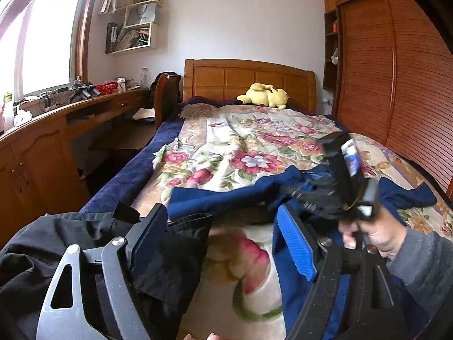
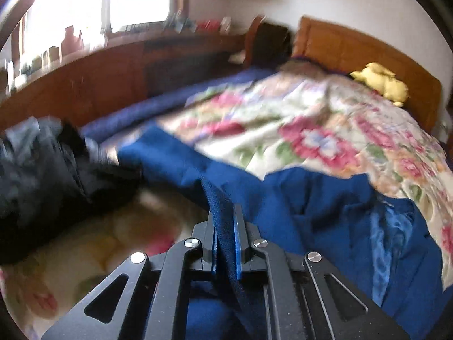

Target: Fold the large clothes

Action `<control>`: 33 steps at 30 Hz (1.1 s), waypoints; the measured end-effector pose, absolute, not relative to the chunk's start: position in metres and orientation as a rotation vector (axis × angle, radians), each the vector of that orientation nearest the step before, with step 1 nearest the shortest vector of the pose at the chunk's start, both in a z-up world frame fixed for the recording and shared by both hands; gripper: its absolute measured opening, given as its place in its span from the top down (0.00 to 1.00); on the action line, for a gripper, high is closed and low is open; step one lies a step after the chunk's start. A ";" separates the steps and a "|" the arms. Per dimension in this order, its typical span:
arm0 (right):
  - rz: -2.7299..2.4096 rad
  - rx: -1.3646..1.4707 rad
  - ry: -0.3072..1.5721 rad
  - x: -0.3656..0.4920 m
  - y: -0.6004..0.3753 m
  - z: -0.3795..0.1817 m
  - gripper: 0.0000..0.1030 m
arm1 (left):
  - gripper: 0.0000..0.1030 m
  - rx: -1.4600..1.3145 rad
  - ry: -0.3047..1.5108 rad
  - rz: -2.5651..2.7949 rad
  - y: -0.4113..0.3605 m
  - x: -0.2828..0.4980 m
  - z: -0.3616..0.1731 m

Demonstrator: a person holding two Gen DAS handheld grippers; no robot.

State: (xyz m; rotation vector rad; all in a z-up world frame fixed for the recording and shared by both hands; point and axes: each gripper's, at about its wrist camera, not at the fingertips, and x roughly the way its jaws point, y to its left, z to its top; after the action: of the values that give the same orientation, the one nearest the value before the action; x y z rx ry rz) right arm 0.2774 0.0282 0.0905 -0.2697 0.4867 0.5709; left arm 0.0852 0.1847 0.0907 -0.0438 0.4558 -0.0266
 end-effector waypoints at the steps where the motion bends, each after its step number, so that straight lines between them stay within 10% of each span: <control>1: 0.553 -0.250 0.469 0.272 0.018 0.093 0.92 | 0.21 -0.037 0.459 -0.032 0.181 0.086 0.089; 14: 0.389 -0.201 0.607 0.232 -0.070 0.055 0.92 | 0.21 0.014 0.498 -0.116 0.127 0.064 0.067; 19: 0.443 -0.214 0.566 0.212 -0.068 0.072 0.78 | 0.20 0.024 0.530 -0.119 0.128 0.062 0.054; 23: 0.501 -0.216 0.514 0.214 -0.072 0.089 0.34 | 0.20 0.010 0.545 -0.110 0.135 0.066 0.049; 33: 0.607 -0.341 0.603 0.271 -0.002 0.052 0.34 | 0.20 -0.003 0.520 -0.080 0.143 0.059 0.055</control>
State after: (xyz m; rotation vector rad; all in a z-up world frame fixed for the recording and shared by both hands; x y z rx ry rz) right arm 0.2709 -0.0015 0.0516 -0.3415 0.6034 0.6071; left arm 0.0590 0.1433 0.0546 -0.0035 0.5203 -0.0802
